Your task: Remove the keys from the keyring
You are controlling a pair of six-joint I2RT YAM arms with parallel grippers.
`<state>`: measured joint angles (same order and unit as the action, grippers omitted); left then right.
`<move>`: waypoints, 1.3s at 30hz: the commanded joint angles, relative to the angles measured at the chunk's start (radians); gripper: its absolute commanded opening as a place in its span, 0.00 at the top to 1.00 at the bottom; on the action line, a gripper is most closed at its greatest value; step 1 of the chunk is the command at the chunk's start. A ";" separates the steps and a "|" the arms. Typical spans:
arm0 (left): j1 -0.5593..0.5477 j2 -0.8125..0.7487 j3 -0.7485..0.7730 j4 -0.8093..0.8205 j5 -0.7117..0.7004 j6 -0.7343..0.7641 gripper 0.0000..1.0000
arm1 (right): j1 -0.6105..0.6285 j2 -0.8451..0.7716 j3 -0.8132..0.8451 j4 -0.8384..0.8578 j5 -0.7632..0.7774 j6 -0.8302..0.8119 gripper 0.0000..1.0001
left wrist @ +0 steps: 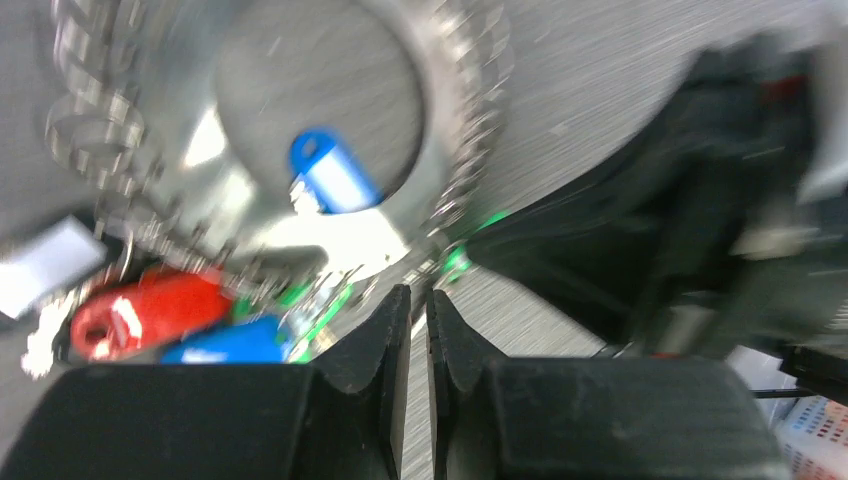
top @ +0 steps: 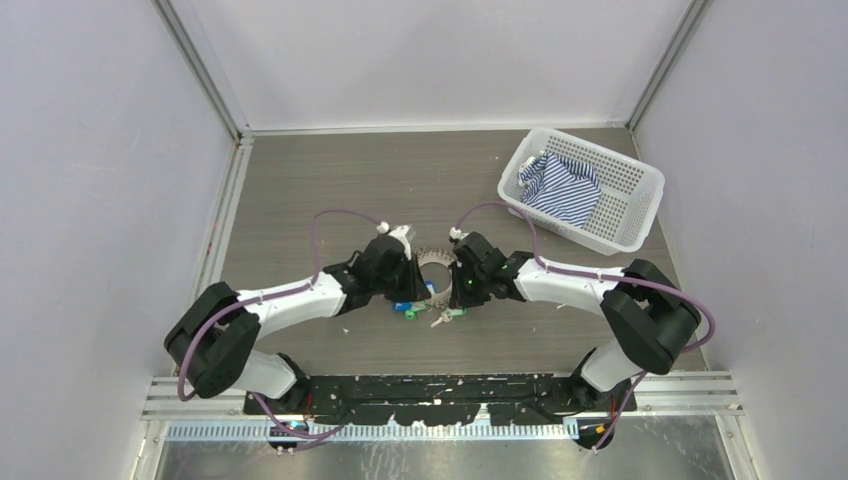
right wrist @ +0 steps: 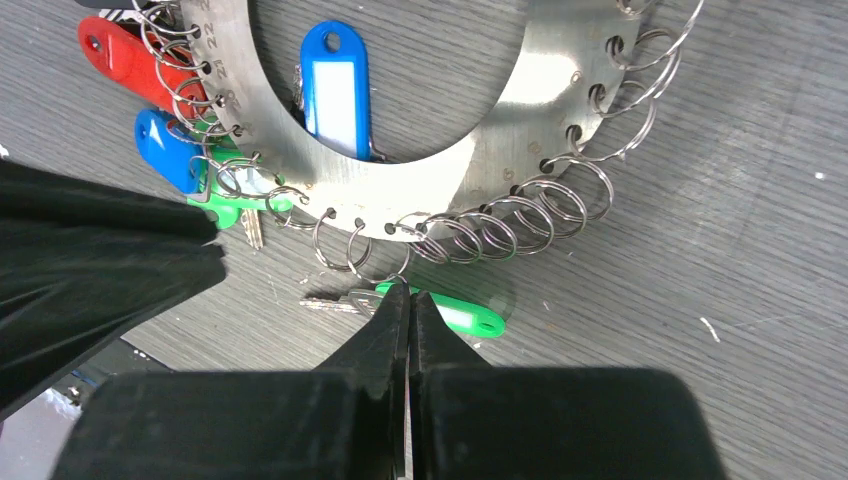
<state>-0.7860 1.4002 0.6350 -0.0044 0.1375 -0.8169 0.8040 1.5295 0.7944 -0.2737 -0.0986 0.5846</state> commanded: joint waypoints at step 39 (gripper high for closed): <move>0.013 0.182 0.018 0.176 0.185 0.286 0.99 | -0.017 -0.045 -0.017 0.003 0.092 -0.072 0.69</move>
<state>-0.7769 1.6058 0.6621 0.1722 0.3511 -0.5407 0.7898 1.4868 0.7734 -0.2737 -0.0490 0.5026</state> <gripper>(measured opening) 0.021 0.244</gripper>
